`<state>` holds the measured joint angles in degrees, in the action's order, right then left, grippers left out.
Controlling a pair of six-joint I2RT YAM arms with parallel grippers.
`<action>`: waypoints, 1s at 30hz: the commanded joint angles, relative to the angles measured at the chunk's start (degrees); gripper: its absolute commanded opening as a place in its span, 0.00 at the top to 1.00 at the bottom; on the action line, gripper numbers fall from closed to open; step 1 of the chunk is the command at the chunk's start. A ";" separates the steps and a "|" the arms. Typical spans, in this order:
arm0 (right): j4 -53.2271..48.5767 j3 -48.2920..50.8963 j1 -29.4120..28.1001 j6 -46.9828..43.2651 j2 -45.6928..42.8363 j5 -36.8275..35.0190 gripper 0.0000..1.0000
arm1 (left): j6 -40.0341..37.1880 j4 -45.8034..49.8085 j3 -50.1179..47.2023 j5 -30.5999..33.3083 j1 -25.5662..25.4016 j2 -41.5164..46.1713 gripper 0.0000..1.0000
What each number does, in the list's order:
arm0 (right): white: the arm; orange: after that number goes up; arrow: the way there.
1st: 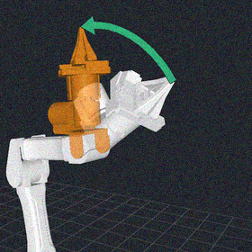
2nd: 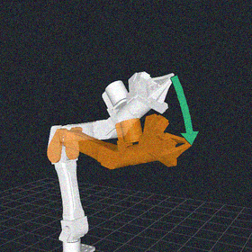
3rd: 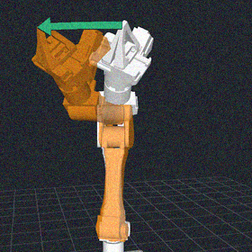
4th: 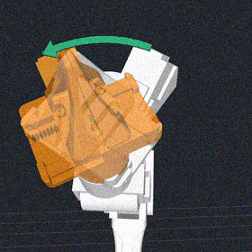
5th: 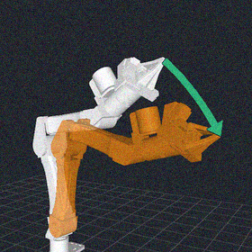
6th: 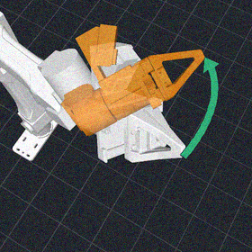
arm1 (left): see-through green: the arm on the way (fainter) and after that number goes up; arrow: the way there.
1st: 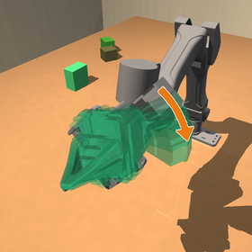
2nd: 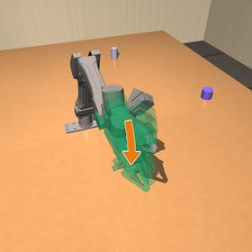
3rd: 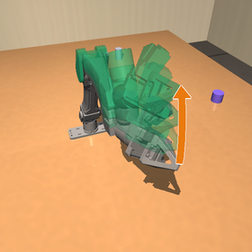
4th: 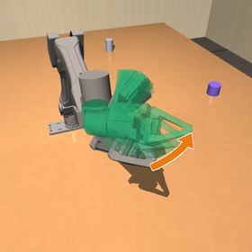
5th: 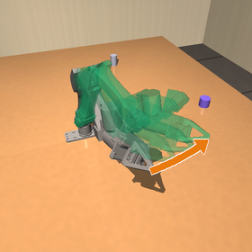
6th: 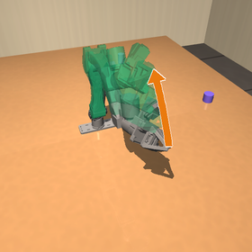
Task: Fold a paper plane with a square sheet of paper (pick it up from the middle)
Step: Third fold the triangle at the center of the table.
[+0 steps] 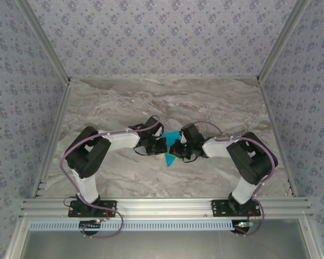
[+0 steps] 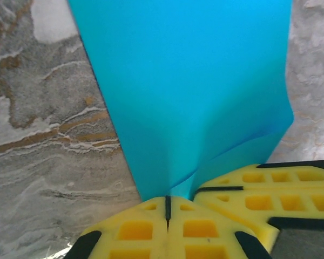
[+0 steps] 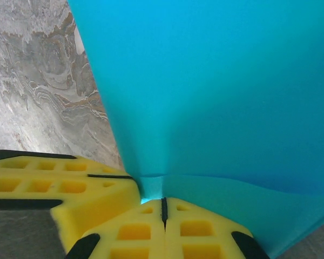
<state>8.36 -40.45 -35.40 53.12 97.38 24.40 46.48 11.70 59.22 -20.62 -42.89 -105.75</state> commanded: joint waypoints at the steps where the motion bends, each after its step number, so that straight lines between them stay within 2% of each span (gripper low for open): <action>1: -5.99 1.36 0.08 -0.72 1.37 -3.87 1.00 | -1.37 2.15 1.61 1.27 -0.65 -1.27 1.00; 11: -5.87 1.11 1.50 -3.89 -5.92 -3.29 1.00 | -2.81 5.47 2.26 3.83 -1.20 -2.26 1.00; 23: -7.26 -1.18 3.03 -7.50 -2.54 -1.75 1.00 | -3.32 6.82 3.35 4.45 -1.33 -2.79 1.00; 30: -8.36 1.43 5.34 -7.95 -2.55 -3.85 1.00 | -3.58 10.11 4.20 6.46 -1.44 -3.49 1.00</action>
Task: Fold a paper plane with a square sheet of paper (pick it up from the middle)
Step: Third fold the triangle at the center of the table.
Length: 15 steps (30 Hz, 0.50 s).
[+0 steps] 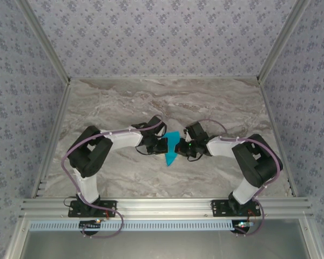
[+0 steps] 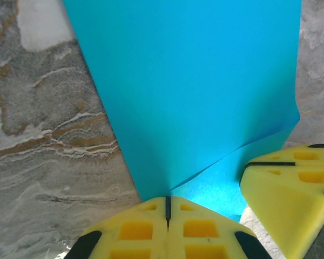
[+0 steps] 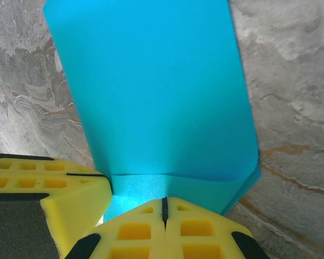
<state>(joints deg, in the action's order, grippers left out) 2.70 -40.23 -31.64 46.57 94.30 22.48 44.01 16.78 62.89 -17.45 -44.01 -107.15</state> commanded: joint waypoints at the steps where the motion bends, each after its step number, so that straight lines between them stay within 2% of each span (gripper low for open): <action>1: -2.70 1.98 2.30 -1.17 0.16 -2.23 1.00 | -1.22 5.88 0.69 3.71 -0.33 -2.29 1.00; 9: -3.65 3.83 10.90 -1.35 -5.73 -0.85 1.00 | -2.87 7.40 0.71 4.36 -0.47 -3.83 1.00; 15: -6.39 0.53 6.70 -4.22 -8.92 -1.56 1.00 | -4.58 7.21 2.09 4.42 -0.63 -4.33 1.00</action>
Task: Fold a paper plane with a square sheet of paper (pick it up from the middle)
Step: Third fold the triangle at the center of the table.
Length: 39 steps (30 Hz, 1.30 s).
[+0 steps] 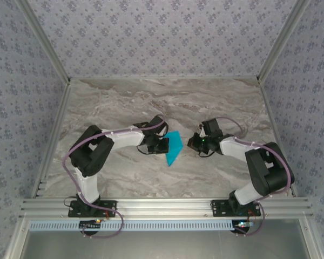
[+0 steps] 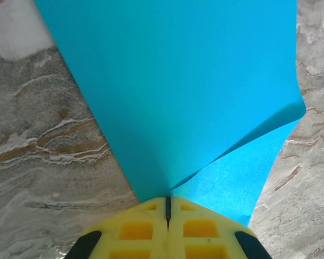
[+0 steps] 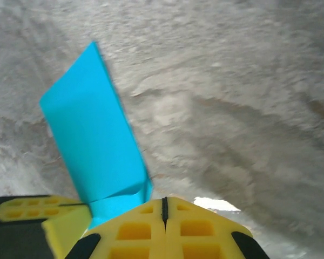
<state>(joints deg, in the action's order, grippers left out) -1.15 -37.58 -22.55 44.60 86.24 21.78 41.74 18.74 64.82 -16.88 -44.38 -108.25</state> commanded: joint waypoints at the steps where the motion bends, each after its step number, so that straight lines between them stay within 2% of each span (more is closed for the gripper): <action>1: -2.49 -2.53 -3.65 -2.45 -0.23 -0.77 1.00 | -2.98 5.33 0.51 3.98 -0.25 -3.37 1.00; 5: -1.42 -4.43 -7.26 -2.41 3.82 0.00 1.00 | -5.70 5.33 1.39 4.38 -0.24 -3.56 1.00; 10: -0.76 -6.94 -7.36 -2.40 9.36 1.13 1.00 | -7.53 5.91 1.80 4.23 -0.19 -3.80 1.00; 14: -0.82 -5.74 -4.85 -2.80 10.61 0.89 1.00 | -7.81 6.30 1.46 4.70 -0.21 -4.08 1.00; 18: -0.41 -2.67 1.10 -3.81 9.91 0.99 1.00 | -8.07 7.21 1.28 5.36 -0.23 -4.58 1.00; 23: -2.73 -2.29 4.56 -6.01 4.17 -0.68 1.00 | -9.05 7.37 1.44 6.60 -0.19 -5.01 1.00; 29: -3.61 -3.08 0.60 -4.79 -0.20 0.64 1.00 | -15.49 6.63 2.89 8.01 0.21 -4.00 1.00; 35: 0.74 -4.51 -5.35 -0.82 4.69 2.64 1.00 | -24.03 6.06 4.69 6.33 0.96 -3.20 1.00; 39: 2.07 -5.56 -7.37 0.05 8.26 2.72 1.00 | -28.05 5.40 5.06 4.62 1.55 -2.53 1.00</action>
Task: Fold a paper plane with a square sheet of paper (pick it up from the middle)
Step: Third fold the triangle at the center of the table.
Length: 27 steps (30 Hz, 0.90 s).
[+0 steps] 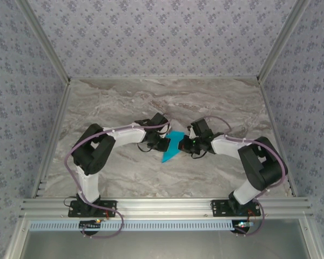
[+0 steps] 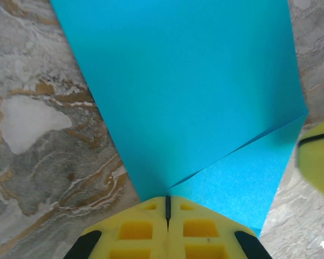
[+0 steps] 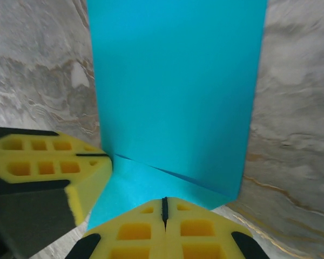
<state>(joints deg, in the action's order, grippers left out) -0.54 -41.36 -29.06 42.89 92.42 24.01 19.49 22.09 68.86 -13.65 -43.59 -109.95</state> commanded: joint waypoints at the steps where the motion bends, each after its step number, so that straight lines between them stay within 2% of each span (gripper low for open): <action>1: 1.49 -1.83 -1.09 1.90 2.88 0.18 1.00 | -6.48 2.00 1.08 1.14 0.83 -0.76 1.00; 5: 1.51 -1.13 -1.29 2.44 4.44 -0.88 1.00 | -8.39 1.68 1.19 -1.32 0.88 -0.10 1.00; 9: 1.44 -0.04 -1.57 3.63 4.60 -1.93 1.00 | -5.32 1.07 1.16 -1.03 0.96 2.16 1.00; 12: 0.70 0.54 -2.20 4.27 4.57 -3.11 1.00 | 1.61 1.14 1.14 0.42 1.13 5.37 0.93; 16: -0.06 0.97 -2.78 5.05 4.58 -4.42 1.00 | 16.06 -0.92 -1.52 2.66 1.02 9.99 0.75; 18: -0.16 1.23 -2.90 5.43 4.69 -4.82 1.00 | 23.33 -3.86 -4.76 3.02 0.52 12.18 0.71; 20: -0.16 1.48 -2.85 5.84 4.63 -4.95 1.00 | 29.16 -8.23 -8.38 2.07 -0.14 13.87 0.70; 23: -0.24 1.65 -2.88 6.14 4.78 -5.02 1.00 | 36.09 -14.75 -12.88 0.07 -1.26 15.19 0.77; 27: -0.21 1.62 -2.85 6.43 5.00 -4.96 1.00 | 40.30 -20.10 -16.09 0.12 -3.04 15.86 0.85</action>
<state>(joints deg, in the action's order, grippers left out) 2.59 -41.50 -31.44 48.31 95.57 21.85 52.34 8.45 54.00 -12.73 -45.47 -95.24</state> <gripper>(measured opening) 0.066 0.158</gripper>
